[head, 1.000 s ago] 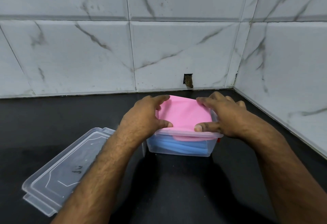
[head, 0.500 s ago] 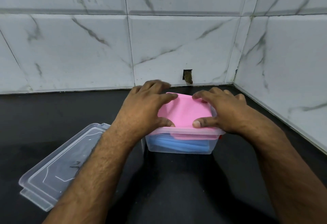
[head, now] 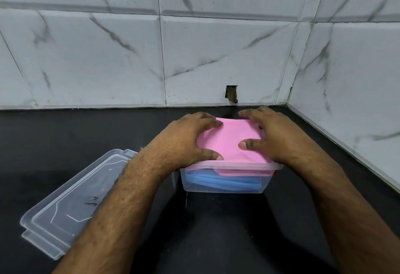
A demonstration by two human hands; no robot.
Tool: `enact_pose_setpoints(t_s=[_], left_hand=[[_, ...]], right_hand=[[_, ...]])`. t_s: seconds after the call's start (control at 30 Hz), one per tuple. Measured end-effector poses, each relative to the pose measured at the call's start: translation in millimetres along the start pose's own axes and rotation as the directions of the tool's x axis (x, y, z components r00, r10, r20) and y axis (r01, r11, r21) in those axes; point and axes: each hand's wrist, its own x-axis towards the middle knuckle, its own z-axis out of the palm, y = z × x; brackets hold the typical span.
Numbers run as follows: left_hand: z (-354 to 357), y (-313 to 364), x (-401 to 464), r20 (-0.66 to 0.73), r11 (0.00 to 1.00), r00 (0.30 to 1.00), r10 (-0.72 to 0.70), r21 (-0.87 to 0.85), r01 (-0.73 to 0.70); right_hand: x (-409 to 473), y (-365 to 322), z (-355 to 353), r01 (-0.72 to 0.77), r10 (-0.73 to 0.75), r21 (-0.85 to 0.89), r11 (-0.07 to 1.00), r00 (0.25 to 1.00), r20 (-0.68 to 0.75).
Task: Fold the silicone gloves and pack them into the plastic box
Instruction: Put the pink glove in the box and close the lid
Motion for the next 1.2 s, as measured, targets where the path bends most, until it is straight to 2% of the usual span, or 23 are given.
enact_pose_setpoints(t_s=[0.23, 0.43, 0.67, 0.83, 0.97, 1.07, 1.2], left_hand=[[0, 5, 2, -0.011, 0.999, 1.0, -0.01, 0.052, 0.011], [3, 6, 2, 0.052, 0.995, 0.998, -0.047, 0.085, 0.042], [5, 5, 2, 0.12, 0.992, 0.986, -0.114, 0.072, 0.106], [6, 3, 1, 0.152, 0.984, 0.974, -0.169, 0.077, 0.159], [7, 3, 2, 0.127, 0.983, 0.981, -0.146, 0.134, 0.129], [8, 4, 2, 0.083, 0.984, 0.991, -0.104, 0.156, 0.09], [1, 11, 2, 0.02, 0.981, 0.999, 0.035, 0.189, -0.038]], right_hand=[[6, 2, 3, -0.034, 0.049, 0.087, 0.996, 0.983, -0.178], [7, 0, 11, -0.149, 0.169, 0.141, 0.979, 0.976, -0.136], [3, -2, 6, -0.11, 0.133, 0.176, 0.978, 0.983, -0.124], [3, -7, 7, -0.104, 0.108, 0.046, 0.993, 0.991, -0.085], [-1, -8, 6, 0.028, -0.048, -0.141, 0.99, 0.989, -0.139], [-3, -7, 1, 0.075, -0.082, -0.107, 0.991, 0.995, -0.054], [-9, -1, -17, 0.09, -0.091, 0.012, 0.996, 0.987, 0.132]])
